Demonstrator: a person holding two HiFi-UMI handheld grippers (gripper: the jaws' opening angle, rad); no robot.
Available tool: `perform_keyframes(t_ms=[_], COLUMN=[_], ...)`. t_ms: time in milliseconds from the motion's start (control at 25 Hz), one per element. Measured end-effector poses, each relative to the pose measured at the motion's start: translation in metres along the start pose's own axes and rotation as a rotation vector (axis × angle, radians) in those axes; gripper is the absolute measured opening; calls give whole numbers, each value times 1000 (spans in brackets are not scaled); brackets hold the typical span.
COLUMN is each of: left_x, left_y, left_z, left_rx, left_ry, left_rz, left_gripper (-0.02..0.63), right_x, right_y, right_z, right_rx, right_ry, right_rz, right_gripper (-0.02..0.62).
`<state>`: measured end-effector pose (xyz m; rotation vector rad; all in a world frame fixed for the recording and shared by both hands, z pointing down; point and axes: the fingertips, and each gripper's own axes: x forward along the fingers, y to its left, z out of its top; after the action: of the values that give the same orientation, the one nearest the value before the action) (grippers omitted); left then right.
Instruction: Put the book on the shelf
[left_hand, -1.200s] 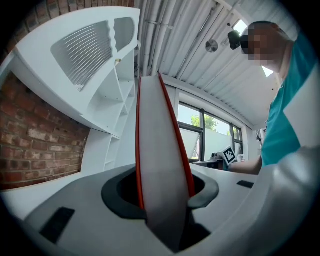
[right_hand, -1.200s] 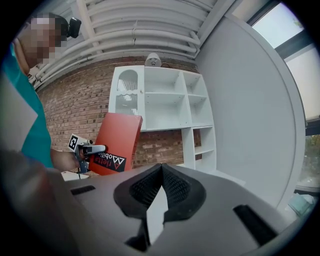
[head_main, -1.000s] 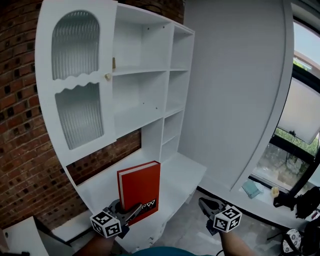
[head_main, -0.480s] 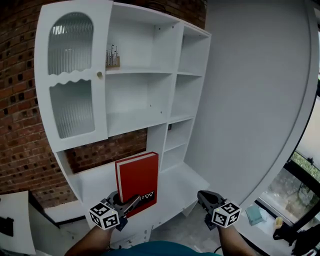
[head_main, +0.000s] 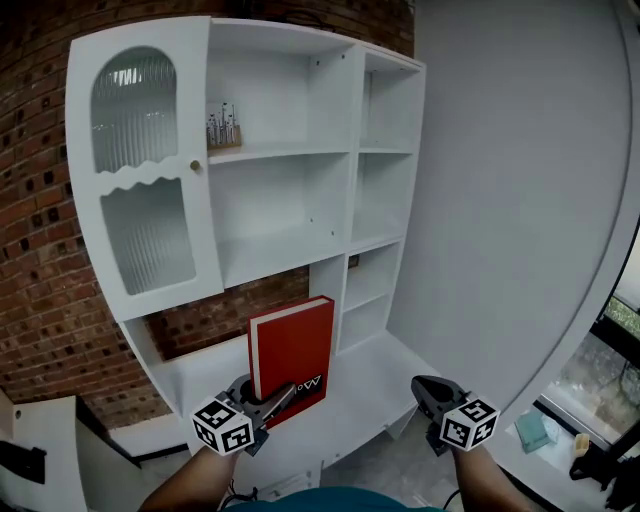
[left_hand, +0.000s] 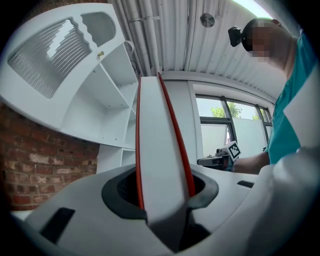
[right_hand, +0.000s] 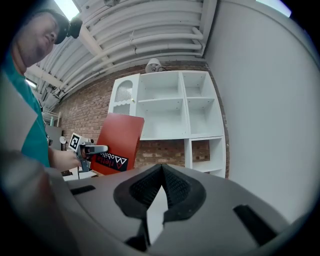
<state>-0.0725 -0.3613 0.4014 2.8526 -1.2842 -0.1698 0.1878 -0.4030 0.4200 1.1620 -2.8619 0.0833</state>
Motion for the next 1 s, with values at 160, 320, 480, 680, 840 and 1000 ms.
perform_keyframes(t_ms=[160,320,480,680,840,1000], left_x=[3,14,27,45,57,69], left_y=[14,20,20,22,25,31], left_z=[22,48,75,123,162,200], left_rx=[48,83,136,197,276,376], left_ry=[-4,-19,-9,-18,-14,-8], left_rz=[-11,-41,-67,-75,-69,-39], left_gripper=[183,183,183,183,183,183], right_x=[14,22,31,42,48,57], right_y=[5,6,-1,-13,-21,-26], right_z=[20,51,89,141,178,207], right_rx=[-9,-28,-42,-80,-107,-147], right_ry=[-14,-44,-73,-87,-104,-109], right_rz=[-9,-22,-48,-76,-94,-99], right_gripper=[21,21,21,21,21,21])
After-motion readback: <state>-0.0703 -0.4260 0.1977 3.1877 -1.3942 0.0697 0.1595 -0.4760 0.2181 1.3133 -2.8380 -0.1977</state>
